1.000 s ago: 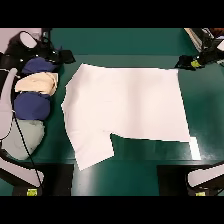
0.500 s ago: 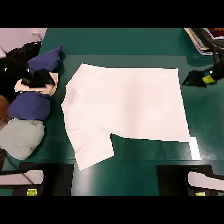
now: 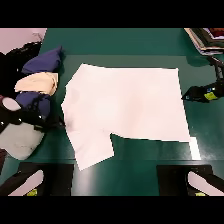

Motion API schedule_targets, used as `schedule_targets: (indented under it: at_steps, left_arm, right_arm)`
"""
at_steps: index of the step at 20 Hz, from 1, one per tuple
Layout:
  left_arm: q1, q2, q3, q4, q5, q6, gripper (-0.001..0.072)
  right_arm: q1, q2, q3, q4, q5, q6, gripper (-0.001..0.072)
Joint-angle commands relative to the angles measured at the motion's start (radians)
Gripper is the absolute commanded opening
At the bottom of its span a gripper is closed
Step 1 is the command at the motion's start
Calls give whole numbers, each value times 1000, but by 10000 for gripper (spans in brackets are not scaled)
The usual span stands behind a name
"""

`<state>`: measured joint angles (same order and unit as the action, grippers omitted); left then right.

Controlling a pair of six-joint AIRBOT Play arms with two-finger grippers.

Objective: Fold the shirts.

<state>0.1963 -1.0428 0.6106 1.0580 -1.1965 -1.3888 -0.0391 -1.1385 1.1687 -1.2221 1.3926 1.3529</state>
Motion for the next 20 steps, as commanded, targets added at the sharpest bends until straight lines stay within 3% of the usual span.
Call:
schedule_targets:
  at_steps: [1,5,6,7,8,12,16,20]
  left_arm:
    - [-59,29,-138,-100,121,46,551]
    - [-143,26,-151,-103,212,16,549]
    - [-143,26,-151,-109,211,-3,429]
    - [-143,26,-150,-120,206,2,192]
    - [-143,26,-144,-122,189,3,16]
    - [-143,31,-42,-122,95,62,20]
    - [-143,31,46,-124,79,62,20]
    - [-143,31,54,-124,80,62,21]
  right_arm:
    - [0,45,-17,0,3,0,448]
    - [0,93,-18,-5,7,0,447]
    - [-1,105,-18,-11,20,0,447]
    - [-13,112,-18,-12,47,0,447]
    - [-35,112,-18,-12,86,0,447]
    - [-236,134,-146,-12,142,0,447]
    - [-492,150,-388,-11,90,-20,447]
    - [-591,76,-517,-9,44,-71,446]
